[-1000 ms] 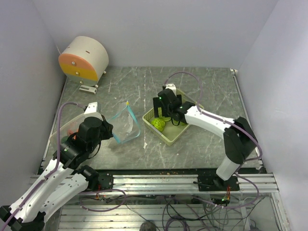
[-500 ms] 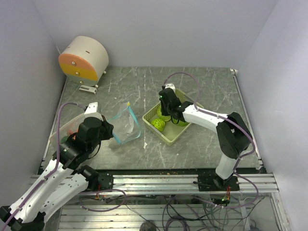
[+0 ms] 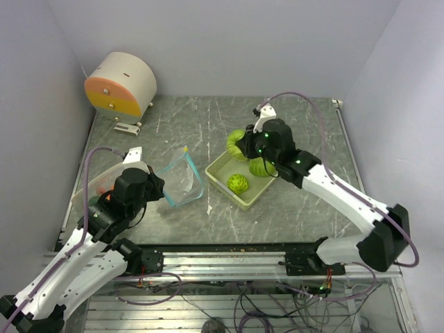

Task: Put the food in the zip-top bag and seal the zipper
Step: Pick up the fake vegetable from the bin, then place the fake vegetable in the zipper food storage bag.

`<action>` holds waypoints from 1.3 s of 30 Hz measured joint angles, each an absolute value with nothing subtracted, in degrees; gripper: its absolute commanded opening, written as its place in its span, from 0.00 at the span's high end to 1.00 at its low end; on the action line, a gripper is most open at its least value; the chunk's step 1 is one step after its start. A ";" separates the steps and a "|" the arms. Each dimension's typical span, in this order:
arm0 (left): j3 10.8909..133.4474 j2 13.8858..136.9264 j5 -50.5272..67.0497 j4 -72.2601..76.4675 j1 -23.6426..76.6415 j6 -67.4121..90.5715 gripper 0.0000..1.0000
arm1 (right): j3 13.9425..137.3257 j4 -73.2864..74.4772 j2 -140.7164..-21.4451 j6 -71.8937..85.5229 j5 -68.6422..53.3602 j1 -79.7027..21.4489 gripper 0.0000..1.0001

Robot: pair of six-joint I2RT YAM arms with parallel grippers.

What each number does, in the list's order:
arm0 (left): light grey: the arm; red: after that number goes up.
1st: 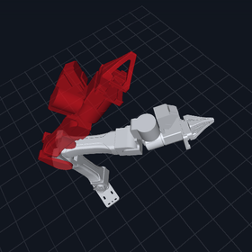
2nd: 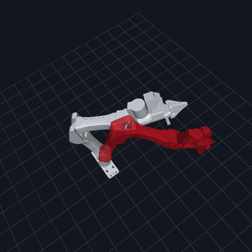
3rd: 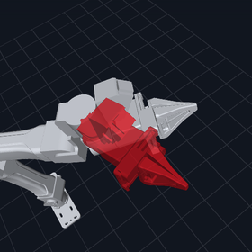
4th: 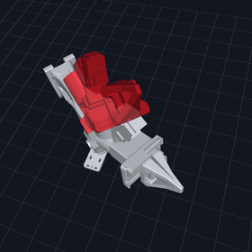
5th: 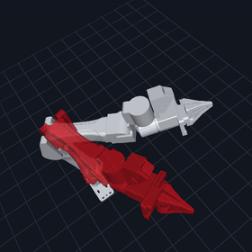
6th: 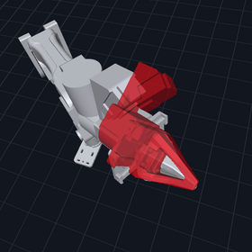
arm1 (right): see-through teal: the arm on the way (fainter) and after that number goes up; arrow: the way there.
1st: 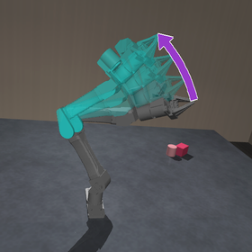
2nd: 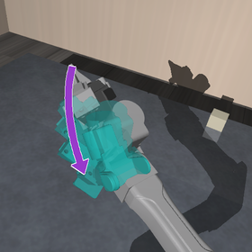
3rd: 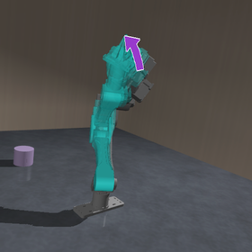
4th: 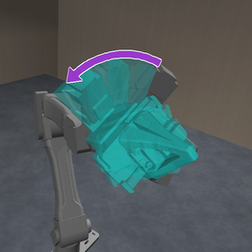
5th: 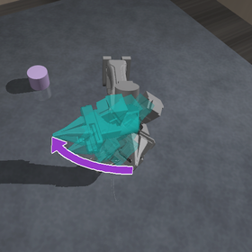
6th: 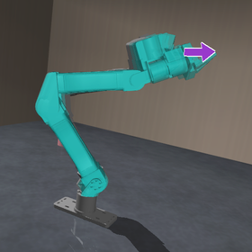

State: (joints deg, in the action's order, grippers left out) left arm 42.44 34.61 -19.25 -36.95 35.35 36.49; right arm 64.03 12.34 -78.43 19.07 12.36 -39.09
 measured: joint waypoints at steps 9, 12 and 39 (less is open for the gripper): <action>41.45 37.23 -18.81 -35.00 35.35 36.51 0.93 | 59.42 -0.14 -68.47 18.20 -22.65 -40.14 1.00; 41.45 37.58 -18.74 -34.74 35.35 36.49 0.93 | 58.02 -4.58 -69.36 19.27 -31.18 -42.02 1.00; 41.71 36.64 -12.03 -32.16 35.35 37.98 0.93 | 64.14 -9.08 -94.06 20.58 12.49 -62.43 0.38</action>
